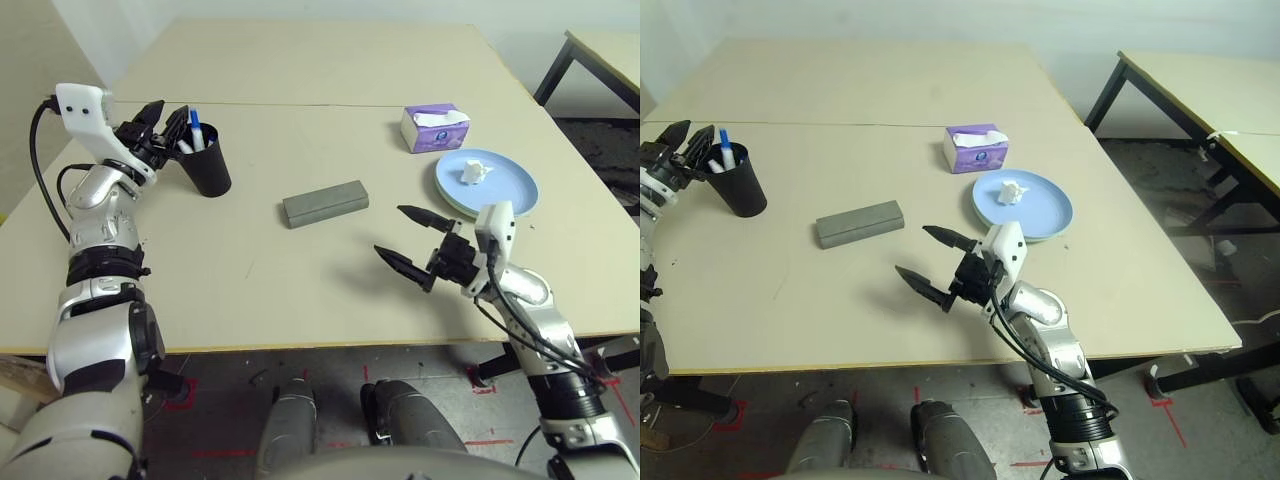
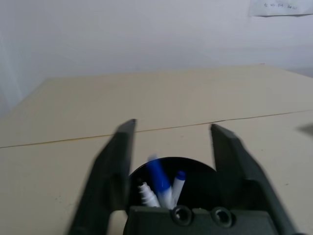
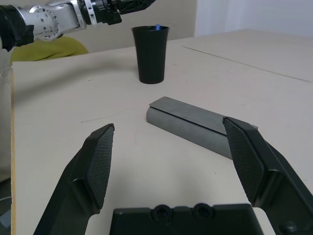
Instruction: Organize and tidy the items on the table.
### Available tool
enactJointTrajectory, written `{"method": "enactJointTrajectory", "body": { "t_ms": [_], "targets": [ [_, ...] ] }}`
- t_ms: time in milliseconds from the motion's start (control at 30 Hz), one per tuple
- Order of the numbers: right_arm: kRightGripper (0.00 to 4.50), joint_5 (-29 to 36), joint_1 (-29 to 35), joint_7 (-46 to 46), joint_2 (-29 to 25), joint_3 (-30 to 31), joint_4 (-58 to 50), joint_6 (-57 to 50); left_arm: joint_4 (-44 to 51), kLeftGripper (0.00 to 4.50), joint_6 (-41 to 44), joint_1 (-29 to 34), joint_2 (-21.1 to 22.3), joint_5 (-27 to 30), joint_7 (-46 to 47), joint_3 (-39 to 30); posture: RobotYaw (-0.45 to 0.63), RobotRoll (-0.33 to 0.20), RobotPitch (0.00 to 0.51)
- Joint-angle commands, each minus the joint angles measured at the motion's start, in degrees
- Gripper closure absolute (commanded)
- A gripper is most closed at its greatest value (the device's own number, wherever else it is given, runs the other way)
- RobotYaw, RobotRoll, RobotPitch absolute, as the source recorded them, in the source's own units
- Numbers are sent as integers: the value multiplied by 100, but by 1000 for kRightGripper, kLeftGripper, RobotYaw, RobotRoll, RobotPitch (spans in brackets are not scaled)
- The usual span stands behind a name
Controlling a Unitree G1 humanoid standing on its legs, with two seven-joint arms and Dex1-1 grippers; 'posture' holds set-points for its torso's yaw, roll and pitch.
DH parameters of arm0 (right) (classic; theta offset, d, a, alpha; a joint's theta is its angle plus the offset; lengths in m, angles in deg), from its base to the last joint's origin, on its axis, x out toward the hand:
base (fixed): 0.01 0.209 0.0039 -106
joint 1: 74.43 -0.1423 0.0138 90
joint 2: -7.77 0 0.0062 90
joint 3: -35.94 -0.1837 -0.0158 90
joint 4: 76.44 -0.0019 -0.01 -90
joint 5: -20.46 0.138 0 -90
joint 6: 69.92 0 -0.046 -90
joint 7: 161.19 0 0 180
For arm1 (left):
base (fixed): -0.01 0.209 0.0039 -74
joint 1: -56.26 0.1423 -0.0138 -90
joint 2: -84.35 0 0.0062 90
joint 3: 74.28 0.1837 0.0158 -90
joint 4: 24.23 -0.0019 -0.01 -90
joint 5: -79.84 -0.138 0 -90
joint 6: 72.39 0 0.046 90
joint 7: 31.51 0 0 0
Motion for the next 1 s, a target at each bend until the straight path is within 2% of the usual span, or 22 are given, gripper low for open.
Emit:
{"method": "enactJointTrajectory", "body": {
  "t_ms": [33,200,333,433,567,733,867,1000],
  "targets": [
    [0,38,-69,12,-7,-4,-60,-47,-80,31,-42,51,71,-10,-3,-17,-65,0,129],
    [0,38,-61,75,54,-49,52,1,64,31,41,99,113,93,-119,-62,-60,0,134],
    [0,64,-144,302,39,-391,187,143,468,31,231,388,262,444,-368,-321,-61,0,137],
    [0,16,-182,475,-74,-734,342,351,964,31,429,959,457,703,-456,-592,-60,0,140],
    [0,18,-124,785,-334,-1375,507,586,1797,31,718,2127,630,1081,-438,-1161,-56,0,146],
    [0,-62,138,1362,-714,-2266,868,748,2728,31,915,3523,432,1433,-172,-1816,-55,0,154],
    [0,-293,237,1911,-825,-2719,1576,1056,3037,31,963,4075,177,1452,2,-1896,-41,0,151],
    [0,-499,265,2438,-804,-2856,1962,1108,3216,31,998,4344,-8,1378,115,-1813,-27,0,151]
  ]
}}
